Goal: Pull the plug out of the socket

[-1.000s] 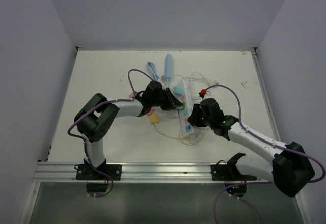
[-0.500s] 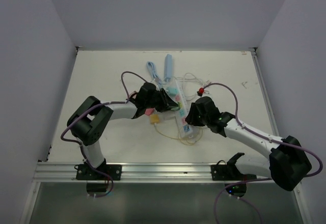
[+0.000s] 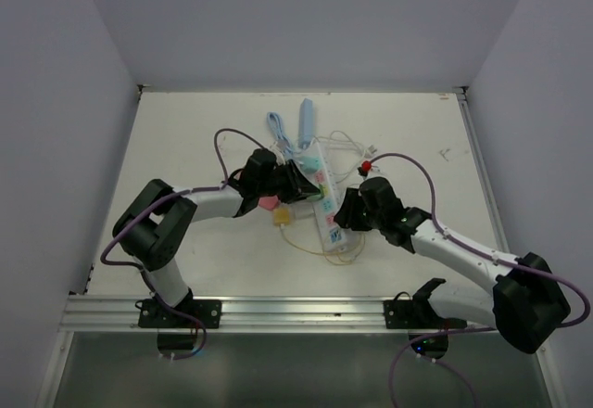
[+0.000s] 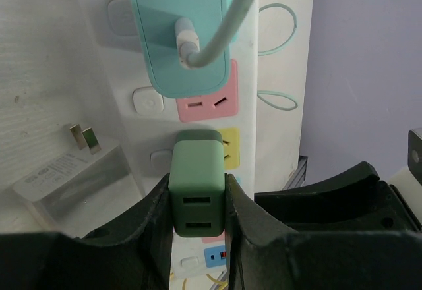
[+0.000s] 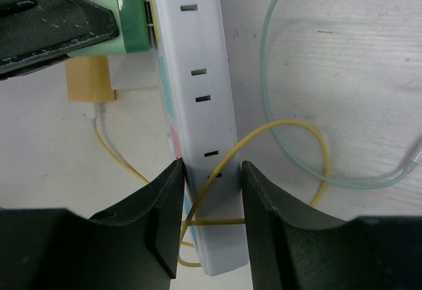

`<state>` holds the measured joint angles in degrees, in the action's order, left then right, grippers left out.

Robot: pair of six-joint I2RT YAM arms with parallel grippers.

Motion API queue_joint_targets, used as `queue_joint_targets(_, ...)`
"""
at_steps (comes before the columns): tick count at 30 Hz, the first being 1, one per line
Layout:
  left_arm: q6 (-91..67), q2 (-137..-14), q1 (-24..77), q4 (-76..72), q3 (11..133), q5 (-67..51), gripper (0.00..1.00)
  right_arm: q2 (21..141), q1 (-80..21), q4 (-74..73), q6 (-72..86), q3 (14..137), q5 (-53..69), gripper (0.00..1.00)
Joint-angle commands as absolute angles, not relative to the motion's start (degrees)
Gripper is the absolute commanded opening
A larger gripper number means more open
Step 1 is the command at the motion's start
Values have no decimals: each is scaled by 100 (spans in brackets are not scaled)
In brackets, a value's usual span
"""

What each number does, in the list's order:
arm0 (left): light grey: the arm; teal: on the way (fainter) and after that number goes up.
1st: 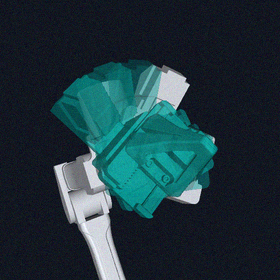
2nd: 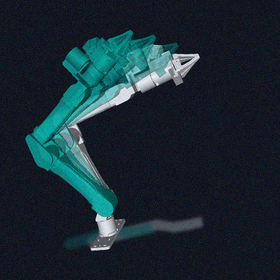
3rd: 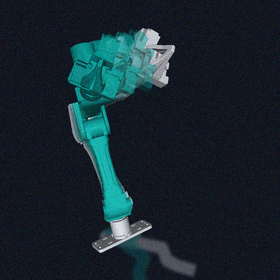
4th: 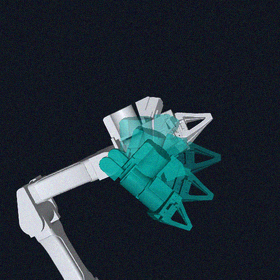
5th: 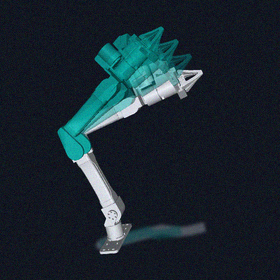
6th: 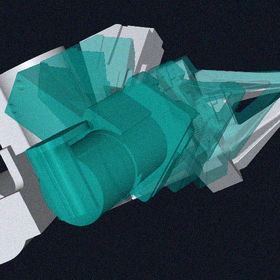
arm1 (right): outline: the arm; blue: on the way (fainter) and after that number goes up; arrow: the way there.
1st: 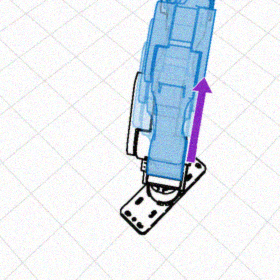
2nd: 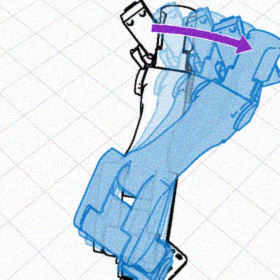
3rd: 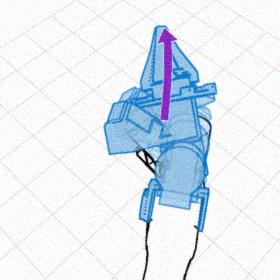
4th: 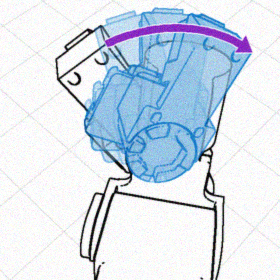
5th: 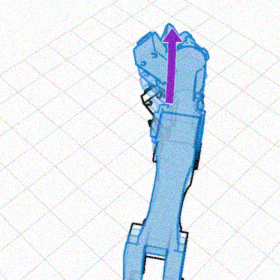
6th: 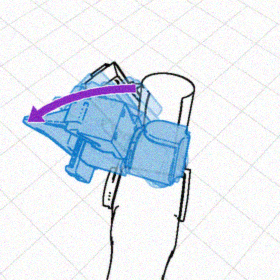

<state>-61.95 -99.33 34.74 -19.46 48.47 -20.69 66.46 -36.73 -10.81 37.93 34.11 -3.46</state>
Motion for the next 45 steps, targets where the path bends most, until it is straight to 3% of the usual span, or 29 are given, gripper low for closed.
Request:
queue_joint_targets(1,-5730,-9870,3261,-2496,4834,-2478,0,6503,-3428,-1028,3428,3453,-686,41)
queue_joint_targets(3,-5730,-9870,3278,-2627,4808,-2531,0,6635,-3428,-1046,3358,3603,-712,52)
queue_joint_targets(12,-5713,-9835,3305,-2962,4790,-2742,0,7163,-3401,-897,3428,4288,-756,66)
queue_joint_targets(22,-5704,-9730,3331,-3032,4808,-2733,0,7276,-3401,-1090,3146,4992,-589,68)
queue_joint_targets(37,-5511,-9404,3384,-3410,4764,-2804,0,8200,-3401,-387,3384,4597,281,64)
queue_joint_targets(40,-5493,-9361,3410,-3498,4755,-2848,0,8305,-3401,-220,3392,4544,395,57)
queue_joint_targets(43,-5458,-9273,3410,-3498,4720,-2856,0,8332,-3401,-167,3410,4500,378,28)
queue_joint_targets(44,-5441,-9246,3410,-3463,4720,-2839,0,8323,-3401,-263,3375,4500,239,11)
queue_joint_targets(45,-5345,-9168,3401,-3411,4702,-2813,0,8280,-3401,-325,3366,4500,142,3)
